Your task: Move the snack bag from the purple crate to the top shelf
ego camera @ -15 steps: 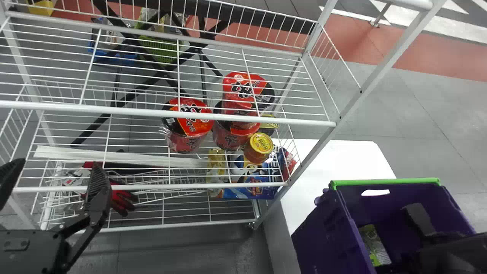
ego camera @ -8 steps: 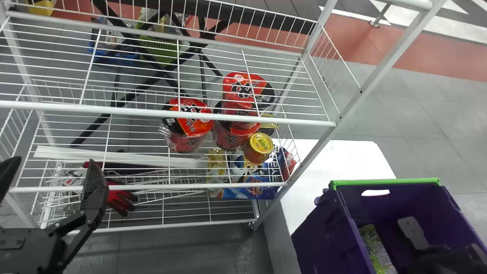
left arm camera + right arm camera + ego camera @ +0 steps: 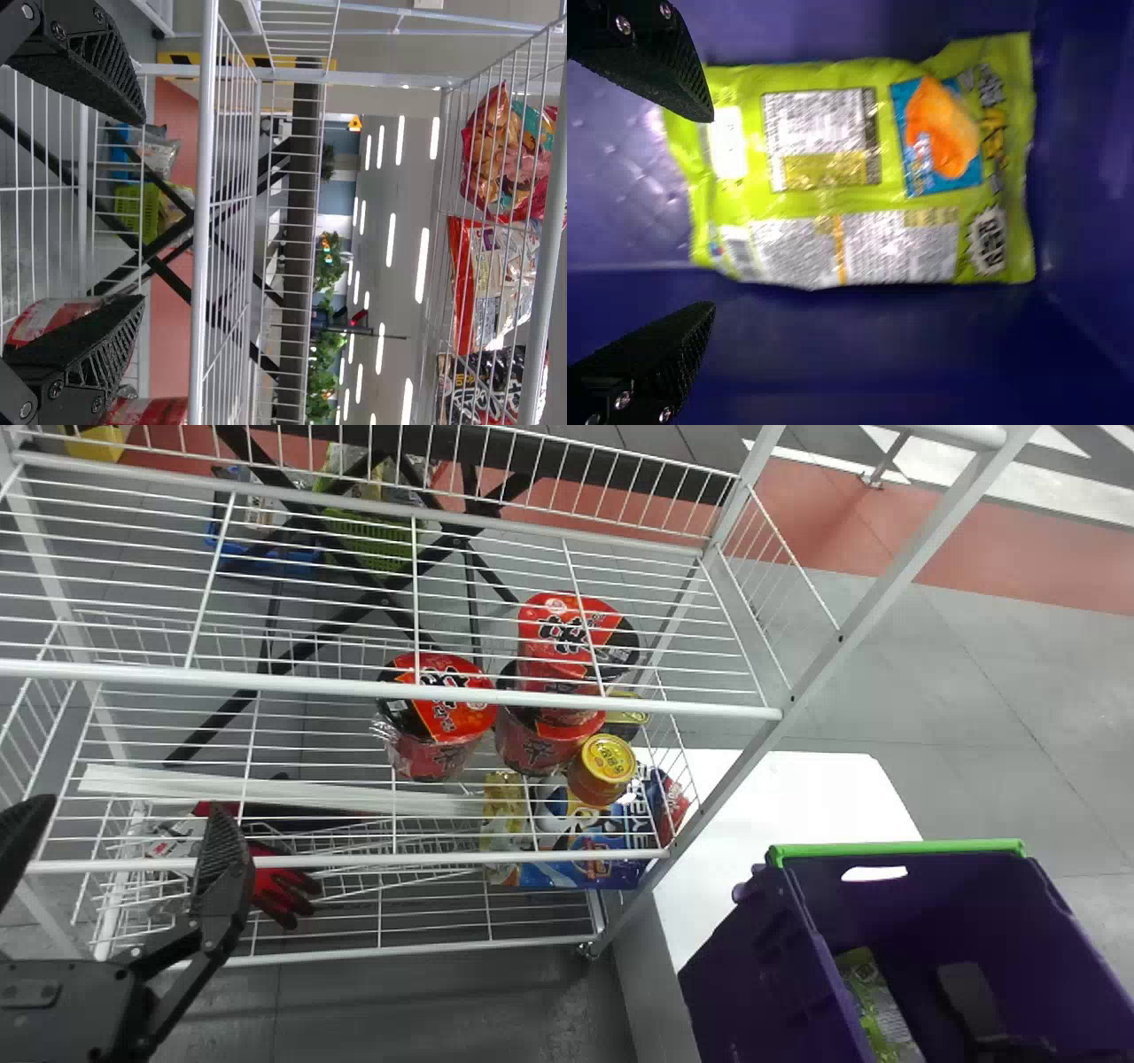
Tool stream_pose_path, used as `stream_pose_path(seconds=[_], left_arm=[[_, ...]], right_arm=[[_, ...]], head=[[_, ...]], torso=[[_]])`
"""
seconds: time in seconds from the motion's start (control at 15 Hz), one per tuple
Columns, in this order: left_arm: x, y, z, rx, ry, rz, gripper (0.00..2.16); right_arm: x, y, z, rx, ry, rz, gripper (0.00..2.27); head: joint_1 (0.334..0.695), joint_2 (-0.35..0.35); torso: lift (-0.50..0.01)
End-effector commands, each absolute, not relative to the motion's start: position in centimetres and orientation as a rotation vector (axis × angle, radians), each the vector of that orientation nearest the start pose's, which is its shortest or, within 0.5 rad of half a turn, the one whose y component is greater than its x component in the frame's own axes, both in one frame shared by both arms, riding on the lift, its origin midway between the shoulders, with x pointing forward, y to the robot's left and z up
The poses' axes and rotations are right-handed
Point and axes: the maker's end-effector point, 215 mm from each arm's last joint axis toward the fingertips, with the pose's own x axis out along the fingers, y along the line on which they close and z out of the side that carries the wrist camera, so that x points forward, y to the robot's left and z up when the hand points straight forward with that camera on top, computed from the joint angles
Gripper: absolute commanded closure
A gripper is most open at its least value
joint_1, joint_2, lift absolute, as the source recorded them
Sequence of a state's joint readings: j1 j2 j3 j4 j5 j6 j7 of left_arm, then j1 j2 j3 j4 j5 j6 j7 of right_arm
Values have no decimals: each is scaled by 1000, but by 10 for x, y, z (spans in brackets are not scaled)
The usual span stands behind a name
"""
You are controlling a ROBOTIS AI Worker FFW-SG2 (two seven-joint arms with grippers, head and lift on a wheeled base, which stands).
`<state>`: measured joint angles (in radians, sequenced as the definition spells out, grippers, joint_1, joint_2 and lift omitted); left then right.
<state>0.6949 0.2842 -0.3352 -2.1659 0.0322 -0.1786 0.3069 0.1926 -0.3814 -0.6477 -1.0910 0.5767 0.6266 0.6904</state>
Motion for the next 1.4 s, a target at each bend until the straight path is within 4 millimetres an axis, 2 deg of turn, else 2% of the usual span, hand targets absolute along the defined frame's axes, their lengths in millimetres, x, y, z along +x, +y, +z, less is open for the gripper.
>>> stream_pose_path(seconds=[0.0, 0.47, 0.87, 0.93, 1.0, 1.33], left_arm=[[357, 131, -322, -46, -11, -126, 103], [354, 131, -324, -44, -7, -126, 103], [352, 131, -325, -42, -16, -131, 103], [352, 131, -327, -41, -14, -131, 103], [352, 132, -326, -40, -18, -131, 103], [352, 133, -322, -42, -33, -133, 103]], right_arm=[[175, -659, -655, -128, 1362, -213, 53], [185, -680, -658, -169, 1338, -192, 53], [180, -666, -676, -153, 1378, -151, 33], [179, -667, -677, -159, 1384, -158, 33], [185, -666, -678, -163, 1369, -149, 33], [179, -656, -688, -135, 1387, -149, 36]], head=[[695, -350], [695, -350], [695, -350], [695, -350], [695, -350], [695, -350]], torso=[[-453], [-453], [-453], [-453], [-453], [-453]])
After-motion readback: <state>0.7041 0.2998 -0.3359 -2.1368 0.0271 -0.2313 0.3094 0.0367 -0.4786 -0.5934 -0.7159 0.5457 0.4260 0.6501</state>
